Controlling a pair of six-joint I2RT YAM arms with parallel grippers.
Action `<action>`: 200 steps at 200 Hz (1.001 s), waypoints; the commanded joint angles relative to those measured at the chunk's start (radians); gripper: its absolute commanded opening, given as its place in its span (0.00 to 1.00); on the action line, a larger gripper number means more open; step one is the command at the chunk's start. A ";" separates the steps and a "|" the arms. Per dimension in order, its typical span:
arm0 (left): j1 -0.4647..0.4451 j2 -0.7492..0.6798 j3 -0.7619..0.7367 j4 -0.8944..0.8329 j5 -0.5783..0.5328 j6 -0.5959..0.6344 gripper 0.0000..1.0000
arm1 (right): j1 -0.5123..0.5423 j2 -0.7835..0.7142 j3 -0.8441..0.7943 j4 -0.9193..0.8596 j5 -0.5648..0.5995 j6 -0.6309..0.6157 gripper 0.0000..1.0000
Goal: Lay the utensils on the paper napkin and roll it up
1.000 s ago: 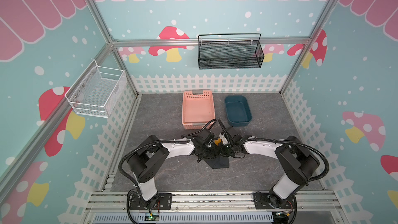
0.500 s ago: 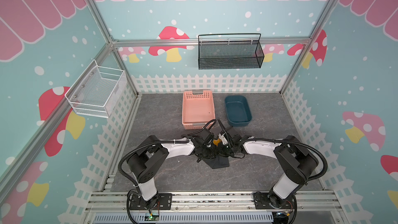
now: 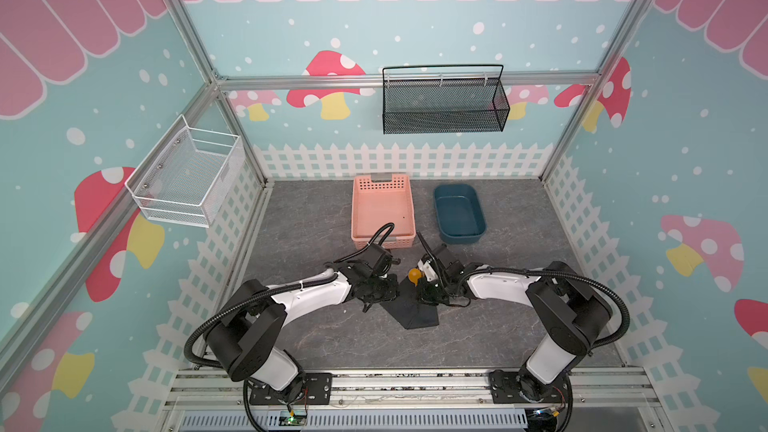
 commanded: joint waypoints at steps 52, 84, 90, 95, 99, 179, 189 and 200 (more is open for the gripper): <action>0.054 -0.072 -0.185 0.093 0.080 -0.067 0.40 | 0.010 0.032 -0.016 -0.090 0.021 -0.002 0.11; 0.055 -0.060 -0.218 0.167 0.135 -0.090 0.47 | 0.010 0.035 -0.010 -0.093 0.021 -0.004 0.11; 0.055 -0.052 -0.225 0.184 0.149 -0.096 0.47 | 0.010 0.035 -0.009 -0.093 0.021 -0.004 0.11; 0.055 -0.043 -0.228 0.201 0.163 -0.102 0.48 | 0.010 0.037 -0.007 -0.093 0.020 -0.004 0.11; 0.055 -0.038 -0.230 0.214 0.173 -0.107 0.48 | 0.011 0.036 -0.006 -0.094 0.022 -0.004 0.11; 0.029 -0.058 -0.354 0.436 0.271 -0.257 0.52 | 0.010 0.047 0.014 -0.101 0.019 -0.010 0.11; 0.025 -0.057 -0.370 0.465 0.275 -0.275 0.52 | 0.010 0.049 0.014 -0.101 0.019 -0.011 0.11; 0.020 -0.053 -0.383 0.491 0.278 -0.287 0.52 | 0.010 0.050 0.015 -0.102 0.018 -0.011 0.11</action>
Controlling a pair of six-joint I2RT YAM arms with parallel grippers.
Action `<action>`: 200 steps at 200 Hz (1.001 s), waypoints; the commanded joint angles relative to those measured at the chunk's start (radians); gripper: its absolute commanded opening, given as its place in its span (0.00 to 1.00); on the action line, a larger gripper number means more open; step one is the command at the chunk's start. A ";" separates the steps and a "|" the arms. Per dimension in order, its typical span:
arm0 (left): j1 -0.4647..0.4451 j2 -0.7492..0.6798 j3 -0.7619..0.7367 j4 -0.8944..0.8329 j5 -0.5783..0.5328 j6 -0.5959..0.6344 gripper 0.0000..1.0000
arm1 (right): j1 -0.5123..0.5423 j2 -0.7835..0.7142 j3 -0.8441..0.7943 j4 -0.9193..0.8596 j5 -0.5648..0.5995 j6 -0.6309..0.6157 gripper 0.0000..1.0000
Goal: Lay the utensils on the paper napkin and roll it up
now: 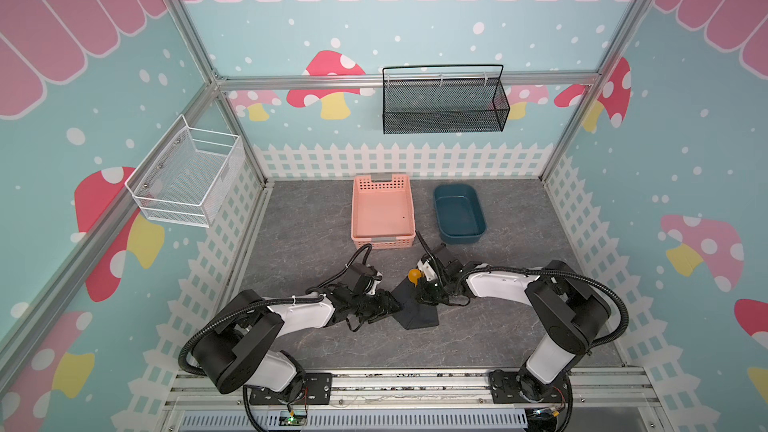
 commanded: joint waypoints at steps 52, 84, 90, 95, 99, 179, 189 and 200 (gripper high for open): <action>-0.019 0.044 -0.045 0.056 -0.015 -0.047 0.52 | 0.010 0.041 0.001 -0.073 0.021 -0.010 0.11; -0.012 0.017 0.012 -0.077 -0.101 0.043 0.52 | 0.010 0.041 0.005 -0.078 0.022 -0.012 0.11; -0.008 0.010 0.020 -0.094 -0.112 0.055 0.52 | 0.010 0.041 0.006 -0.079 0.024 -0.013 0.11; -0.003 0.007 0.027 -0.107 -0.120 0.067 0.52 | 0.010 0.041 0.006 -0.079 0.024 -0.014 0.11; 0.000 0.005 0.030 -0.118 -0.125 0.076 0.52 | 0.010 0.042 0.006 -0.079 0.024 -0.014 0.11; 0.056 0.039 0.074 -0.104 -0.109 0.117 0.52 | 0.010 0.042 0.009 -0.085 0.024 -0.020 0.11; 0.061 0.044 0.075 -0.091 -0.101 0.112 0.52 | 0.010 0.041 0.008 -0.085 0.023 -0.021 0.11; 0.066 0.052 0.076 -0.076 -0.084 0.107 0.52 | 0.010 0.041 0.009 -0.084 0.023 -0.021 0.11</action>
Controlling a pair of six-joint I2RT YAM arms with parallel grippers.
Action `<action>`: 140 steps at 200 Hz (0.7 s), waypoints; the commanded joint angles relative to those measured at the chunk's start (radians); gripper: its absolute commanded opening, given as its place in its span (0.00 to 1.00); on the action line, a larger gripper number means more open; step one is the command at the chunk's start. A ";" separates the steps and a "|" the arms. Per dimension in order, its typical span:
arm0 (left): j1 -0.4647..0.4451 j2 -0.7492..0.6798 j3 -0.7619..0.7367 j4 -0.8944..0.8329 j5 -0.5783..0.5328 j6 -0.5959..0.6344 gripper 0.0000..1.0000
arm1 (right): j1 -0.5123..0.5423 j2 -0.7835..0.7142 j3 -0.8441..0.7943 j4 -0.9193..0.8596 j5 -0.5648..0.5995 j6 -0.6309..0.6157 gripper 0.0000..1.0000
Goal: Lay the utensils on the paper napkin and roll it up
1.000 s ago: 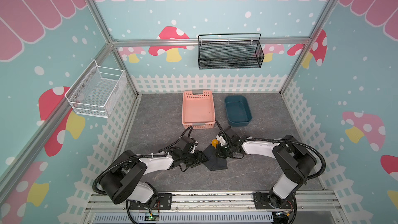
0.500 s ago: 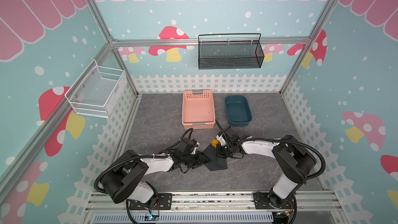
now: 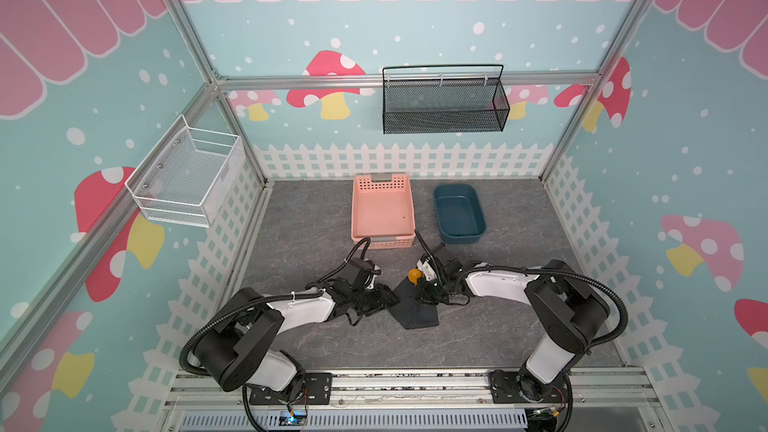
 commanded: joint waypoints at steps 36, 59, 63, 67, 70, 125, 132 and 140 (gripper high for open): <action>0.014 0.031 0.009 -0.002 0.000 0.003 0.47 | 0.010 0.039 -0.003 -0.066 0.023 -0.011 0.11; 0.014 -0.005 0.017 -0.080 -0.052 0.025 0.40 | 0.010 0.038 -0.007 -0.066 0.021 -0.009 0.10; 0.015 -0.011 0.020 -0.097 -0.061 0.031 0.39 | 0.010 0.037 -0.006 -0.066 0.020 -0.009 0.10; 0.014 -0.016 0.024 -0.112 -0.070 0.036 0.37 | 0.010 0.036 -0.006 -0.067 0.020 -0.009 0.10; 0.014 -0.020 0.027 -0.120 -0.074 0.041 0.36 | 0.010 0.036 -0.007 -0.067 0.018 -0.009 0.10; 0.015 -0.013 0.075 -0.171 -0.067 0.073 0.16 | 0.010 0.034 -0.007 -0.065 0.016 -0.011 0.10; 0.015 -0.014 0.081 -0.171 -0.062 0.073 0.13 | 0.010 0.034 -0.006 -0.065 0.017 -0.011 0.10; 0.015 -0.019 0.086 -0.172 -0.057 0.075 0.10 | 0.010 0.033 -0.006 -0.065 0.016 -0.011 0.10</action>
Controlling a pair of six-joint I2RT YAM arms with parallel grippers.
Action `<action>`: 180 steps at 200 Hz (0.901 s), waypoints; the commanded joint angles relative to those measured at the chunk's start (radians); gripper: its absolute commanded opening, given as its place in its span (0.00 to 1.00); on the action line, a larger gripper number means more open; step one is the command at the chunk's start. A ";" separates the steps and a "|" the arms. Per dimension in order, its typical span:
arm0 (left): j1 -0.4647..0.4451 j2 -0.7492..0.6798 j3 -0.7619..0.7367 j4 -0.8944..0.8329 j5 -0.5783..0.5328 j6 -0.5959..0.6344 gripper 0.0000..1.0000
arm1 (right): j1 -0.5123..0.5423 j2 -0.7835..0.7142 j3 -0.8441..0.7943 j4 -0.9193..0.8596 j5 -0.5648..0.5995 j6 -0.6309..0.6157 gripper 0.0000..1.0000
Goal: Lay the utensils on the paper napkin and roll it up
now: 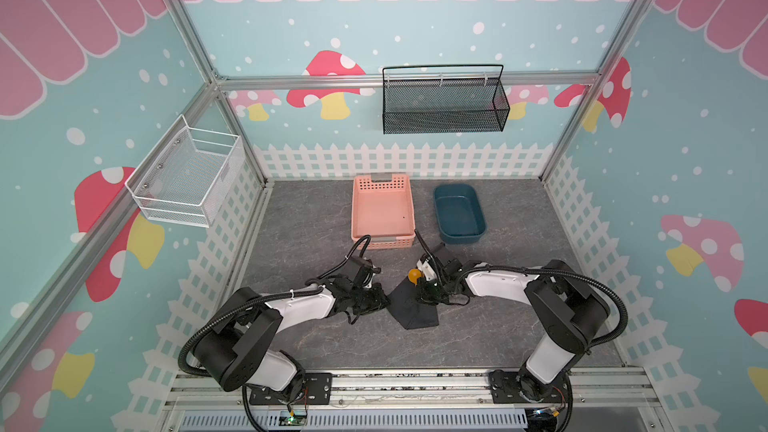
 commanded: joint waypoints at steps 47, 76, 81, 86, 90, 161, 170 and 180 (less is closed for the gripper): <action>0.001 -0.030 0.075 -0.026 0.044 0.024 0.03 | 0.010 0.031 -0.012 -0.055 0.012 -0.003 0.10; -0.017 -0.001 0.114 -0.005 0.086 0.012 0.00 | 0.010 0.028 -0.017 -0.049 0.010 0.000 0.10; -0.022 0.007 0.121 -0.002 0.091 0.009 0.01 | 0.010 0.029 -0.017 -0.046 0.010 0.000 0.10; -0.026 0.016 0.126 0.001 0.095 0.006 0.00 | 0.010 0.027 -0.018 -0.046 0.010 0.002 0.10; -0.030 0.023 0.133 0.003 0.098 0.005 0.00 | 0.010 0.027 -0.019 -0.044 0.009 0.002 0.10; -0.095 0.167 0.221 0.004 0.120 -0.023 0.02 | 0.010 0.016 -0.030 -0.035 0.008 0.010 0.09; -0.098 0.184 0.226 0.003 0.122 -0.026 0.01 | 0.010 0.015 -0.030 -0.033 0.008 0.011 0.10; -0.104 0.200 0.230 -0.003 0.120 -0.030 0.01 | 0.010 0.015 -0.029 -0.032 0.006 0.011 0.10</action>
